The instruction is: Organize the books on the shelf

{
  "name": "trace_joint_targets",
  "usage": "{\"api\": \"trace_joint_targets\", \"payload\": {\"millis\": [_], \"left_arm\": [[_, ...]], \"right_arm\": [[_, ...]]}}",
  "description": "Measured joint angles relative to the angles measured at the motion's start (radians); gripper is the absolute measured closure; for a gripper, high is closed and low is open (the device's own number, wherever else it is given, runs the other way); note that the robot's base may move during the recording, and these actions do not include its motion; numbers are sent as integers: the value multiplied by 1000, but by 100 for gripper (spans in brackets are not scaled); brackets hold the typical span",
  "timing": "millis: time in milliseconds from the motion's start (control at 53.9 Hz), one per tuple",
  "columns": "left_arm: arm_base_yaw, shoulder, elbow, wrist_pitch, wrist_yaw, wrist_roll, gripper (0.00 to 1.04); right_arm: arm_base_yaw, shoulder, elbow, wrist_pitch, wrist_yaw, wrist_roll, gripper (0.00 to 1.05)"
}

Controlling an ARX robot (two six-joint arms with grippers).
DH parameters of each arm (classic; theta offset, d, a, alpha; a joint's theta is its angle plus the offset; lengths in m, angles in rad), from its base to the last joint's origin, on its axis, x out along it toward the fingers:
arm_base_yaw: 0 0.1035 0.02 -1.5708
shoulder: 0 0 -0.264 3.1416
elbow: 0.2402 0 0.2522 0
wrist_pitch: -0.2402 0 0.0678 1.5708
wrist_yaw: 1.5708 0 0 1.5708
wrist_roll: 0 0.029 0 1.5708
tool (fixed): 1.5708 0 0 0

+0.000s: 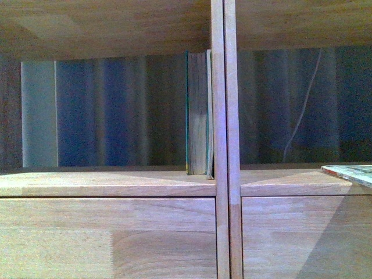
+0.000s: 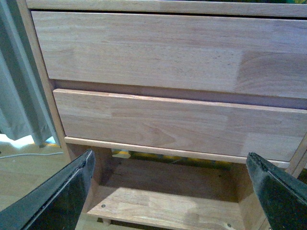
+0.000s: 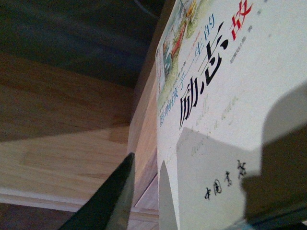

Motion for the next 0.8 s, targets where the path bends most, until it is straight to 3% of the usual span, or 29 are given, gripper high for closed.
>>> {"api": "trace_joint_targets", "payload": {"millis": [204,260,371,389,445,556,612,668,797], "left_arm": [[0,0,0,0,0,0,7],[0,0,0,0,0,0,7],[0,0,0,0,2,0,7],[13,13,-2,24,58,-14,7],[127,122,-6,262,383,-80,7],[318,388,0,666,787,-172,7],[382,549,13,862,871,-210,7],[426,717,64,1041,859,-248,7],[426,927,193,1158,827,-295,7]], "right_arm": [[32,-2,-2,19,29,13,92],[33,-2,-6,26,29,14,97],[30,-16,-23,51,8,17,97],[29,-24,-27,54,0,16,97],[19,-53,-41,73,-33,10,97],[0,-143,-53,103,-119,-26,97],[-14,-209,-53,110,-165,-65,97],[-31,-285,-53,113,-223,-114,97],[-29,-383,-51,104,-311,-198,97]]}}
